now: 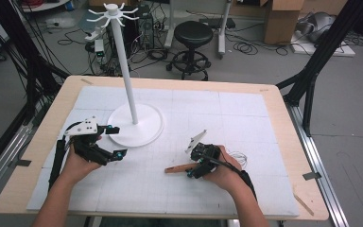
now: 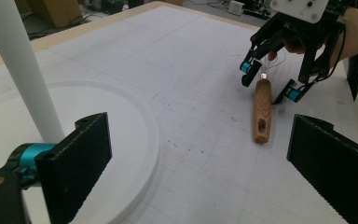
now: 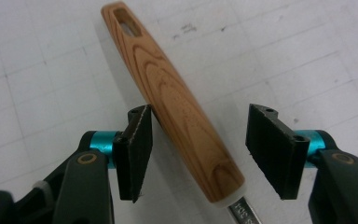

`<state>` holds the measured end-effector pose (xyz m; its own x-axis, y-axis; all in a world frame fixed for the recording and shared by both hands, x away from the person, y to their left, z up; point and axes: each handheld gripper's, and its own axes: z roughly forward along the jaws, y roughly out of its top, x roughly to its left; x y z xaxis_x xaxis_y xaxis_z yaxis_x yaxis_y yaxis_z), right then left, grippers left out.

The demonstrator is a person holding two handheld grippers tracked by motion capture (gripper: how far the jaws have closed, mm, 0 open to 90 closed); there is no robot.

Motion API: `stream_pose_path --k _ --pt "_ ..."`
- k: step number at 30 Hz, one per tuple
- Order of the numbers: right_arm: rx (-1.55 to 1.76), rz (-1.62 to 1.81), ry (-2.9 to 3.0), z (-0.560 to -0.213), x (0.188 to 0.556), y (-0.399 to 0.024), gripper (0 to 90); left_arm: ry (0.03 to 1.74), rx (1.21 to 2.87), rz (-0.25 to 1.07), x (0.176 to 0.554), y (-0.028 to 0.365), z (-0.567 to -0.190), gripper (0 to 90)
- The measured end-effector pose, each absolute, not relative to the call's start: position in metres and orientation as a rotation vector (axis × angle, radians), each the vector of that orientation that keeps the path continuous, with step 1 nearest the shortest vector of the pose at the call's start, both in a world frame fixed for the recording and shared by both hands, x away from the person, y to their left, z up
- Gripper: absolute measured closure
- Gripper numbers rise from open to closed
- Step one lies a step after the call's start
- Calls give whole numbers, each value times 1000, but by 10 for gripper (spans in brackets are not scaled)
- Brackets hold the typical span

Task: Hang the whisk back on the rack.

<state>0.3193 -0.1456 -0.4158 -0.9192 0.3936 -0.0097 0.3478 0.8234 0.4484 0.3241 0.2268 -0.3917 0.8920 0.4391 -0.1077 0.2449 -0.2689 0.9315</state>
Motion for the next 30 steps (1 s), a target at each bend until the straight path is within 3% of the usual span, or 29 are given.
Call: stream_pose_path --k 10,15,30 --pt "578 578 2948 -416 320 -139 510 515 1870 200 325 226 -393 70" --pt "540 568 2969 -414 318 -137 616 513 1866 203 325 227 -392 71" --pt "508 491 3001 -411 318 -130 695 517 1867 206 325 227 -392 71"
